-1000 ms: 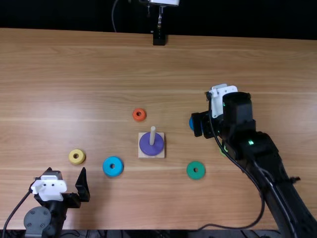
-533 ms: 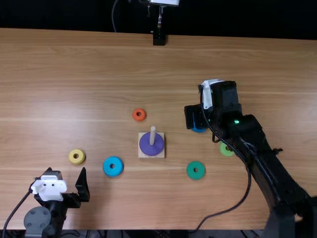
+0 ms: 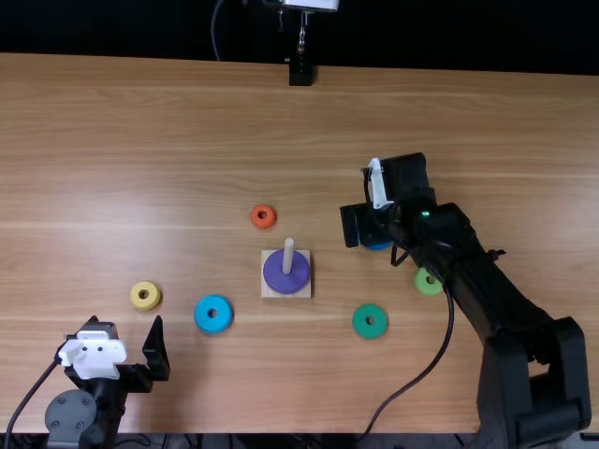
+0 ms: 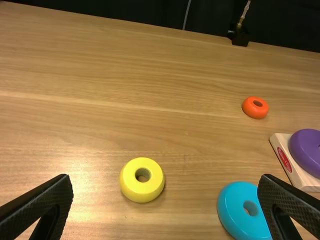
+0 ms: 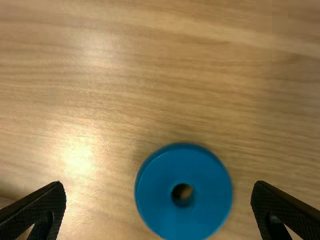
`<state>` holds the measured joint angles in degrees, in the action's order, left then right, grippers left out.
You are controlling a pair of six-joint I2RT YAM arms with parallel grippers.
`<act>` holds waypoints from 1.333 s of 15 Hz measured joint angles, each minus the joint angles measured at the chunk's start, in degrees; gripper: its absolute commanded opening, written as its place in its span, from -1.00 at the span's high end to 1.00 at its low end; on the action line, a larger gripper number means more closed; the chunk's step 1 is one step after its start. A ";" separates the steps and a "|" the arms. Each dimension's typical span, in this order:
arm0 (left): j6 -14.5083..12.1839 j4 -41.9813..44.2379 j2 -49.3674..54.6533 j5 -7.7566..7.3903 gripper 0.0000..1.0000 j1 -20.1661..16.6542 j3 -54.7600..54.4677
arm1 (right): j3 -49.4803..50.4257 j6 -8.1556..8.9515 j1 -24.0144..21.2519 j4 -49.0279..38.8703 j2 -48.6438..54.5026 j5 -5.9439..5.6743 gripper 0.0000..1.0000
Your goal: Build the Hanoi tower: stack the rings onto the peg from bottom to top in this color order: purple, dark blue, light blue, dark green, light green, yellow, orange.
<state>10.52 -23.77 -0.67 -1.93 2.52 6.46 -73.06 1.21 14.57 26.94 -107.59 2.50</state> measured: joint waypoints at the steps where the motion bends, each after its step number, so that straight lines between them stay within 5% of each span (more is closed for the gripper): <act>1: 0.02 -0.02 -0.02 0.02 -1.00 0.00 0.02 | 0.00 -0.02 -0.09 0.02 -0.39 0.00 -1.00; 13: 0.00 0.00 0.00 -0.02 -1.00 0.00 0.02 | -0.04 0.20 -0.74 0.04 -3.26 -0.17 -1.00; 20: -0.02 0.00 0.00 0.00 -1.00 0.00 0.02 | -0.07 0.17 -0.74 0.04 -6.16 -1.88 -1.00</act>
<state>10.50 -23.77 -0.67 -1.93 2.52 6.48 -73.12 1.39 13.82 26.98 -113.75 0.62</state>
